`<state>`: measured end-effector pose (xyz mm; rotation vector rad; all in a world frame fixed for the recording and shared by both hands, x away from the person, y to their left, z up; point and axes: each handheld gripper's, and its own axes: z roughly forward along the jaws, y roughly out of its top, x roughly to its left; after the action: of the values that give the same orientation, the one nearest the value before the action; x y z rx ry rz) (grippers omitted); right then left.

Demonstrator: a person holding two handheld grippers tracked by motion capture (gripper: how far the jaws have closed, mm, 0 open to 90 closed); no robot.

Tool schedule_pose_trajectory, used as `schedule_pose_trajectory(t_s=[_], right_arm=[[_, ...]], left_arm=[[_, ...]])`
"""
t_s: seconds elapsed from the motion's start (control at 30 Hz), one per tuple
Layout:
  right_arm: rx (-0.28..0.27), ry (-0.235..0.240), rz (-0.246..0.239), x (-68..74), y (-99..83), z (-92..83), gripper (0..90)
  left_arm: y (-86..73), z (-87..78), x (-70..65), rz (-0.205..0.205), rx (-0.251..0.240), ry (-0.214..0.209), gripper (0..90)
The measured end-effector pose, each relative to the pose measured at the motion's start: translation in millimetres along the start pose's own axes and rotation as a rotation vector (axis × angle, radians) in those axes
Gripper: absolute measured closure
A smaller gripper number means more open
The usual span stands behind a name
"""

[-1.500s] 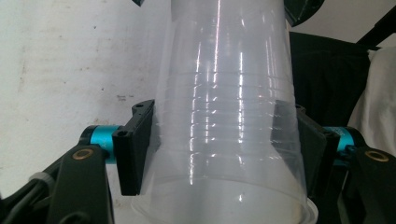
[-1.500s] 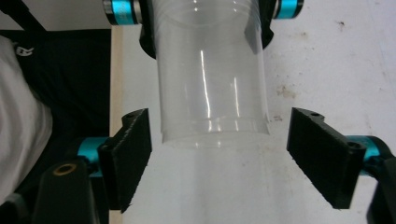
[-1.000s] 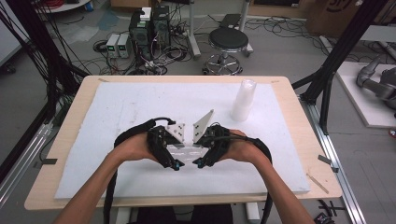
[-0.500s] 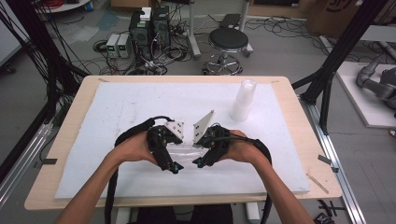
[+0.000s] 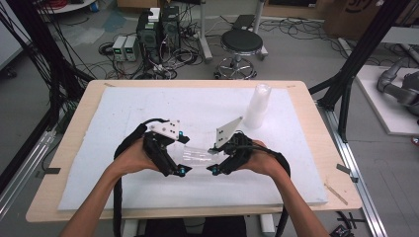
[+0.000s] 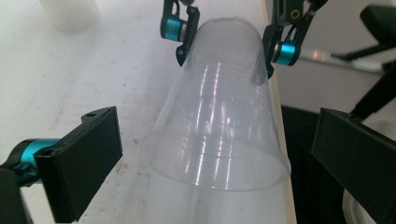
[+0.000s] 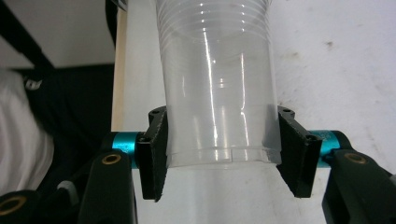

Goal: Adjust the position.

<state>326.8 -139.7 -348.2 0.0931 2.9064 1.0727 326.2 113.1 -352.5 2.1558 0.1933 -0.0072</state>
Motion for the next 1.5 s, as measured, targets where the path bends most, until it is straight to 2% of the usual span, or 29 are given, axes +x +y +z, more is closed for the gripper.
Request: schedule_pose_trajectory(t_s=[0.07, 0.13, 0.3, 0.47, 0.57, 0.73, 0.8, 0.97, 1.13, 1.27, 1.5], right_arm=[[-0.064, -0.001, 0.018, -0.5, -7.1, -1.8, 43.2], [-0.119, -0.003, 0.031, -0.4, -13.9, -2.4, 43.2], [-0.263, 0.0, 0.073, 0.9, -29.5, 0.2, 43.1], [-0.387, -0.007, 0.091, 4.5, -42.3, 7.6, 43.1], [-0.443, -0.021, 0.093, 6.1, -48.3, 12.1, 43.1], [-0.538, 0.003, 0.106, 4.3, -56.1, 18.2, 43.1], [-0.574, -0.001, 0.104, 3.8, -58.2, 19.0, 43.1], [-0.595, 0.011, 0.095, 2.7, -58.4, 19.1, 43.1], [-0.6, 0.006, 0.091, 2.6, -58.2, 19.1, 43.1], [-0.601, 0.016, 0.095, 3.2, -58.0, 19.2, 43.1], [-0.621, 0.02, 0.088, 3.1, -57.7, 18.5, 43.0]], left_arm=[[-5.8, -4.8, -0.8, -0.002, -0.06, 0.02, 1.7], [-11.5, -8.2, -1.9, -0.018, -0.125, 0.018, 1.7], [-24.5, -11.5, -4.8, -0.012, -0.25, 0.025, 1.7], [-37.8, -9.5, -5.8, -0.026, -0.335, 0.062, 1.7], [-45.0, -7.5, -6.0, -0.037, -0.37, 0.077, 1.7], [-54.2, -3.6, -7.7, -0.044, -0.413, 0.094, 1.7], [-57.9, -1.4, -8.6, -0.051, -0.437, 0.092, 1.7], [-63.7, 5.7, -9.5, -0.073, -0.476, 0.089, 1.7], [-61.8, 10.5, -9.5, -0.072, -0.498, 0.077, 1.7], [-57.9, 14.0, -8.8, -0.071, -0.538, 0.069, 1.7], [-45.4, 23.5, -8.3, -0.057, -0.557, 0.037, 1.8]])
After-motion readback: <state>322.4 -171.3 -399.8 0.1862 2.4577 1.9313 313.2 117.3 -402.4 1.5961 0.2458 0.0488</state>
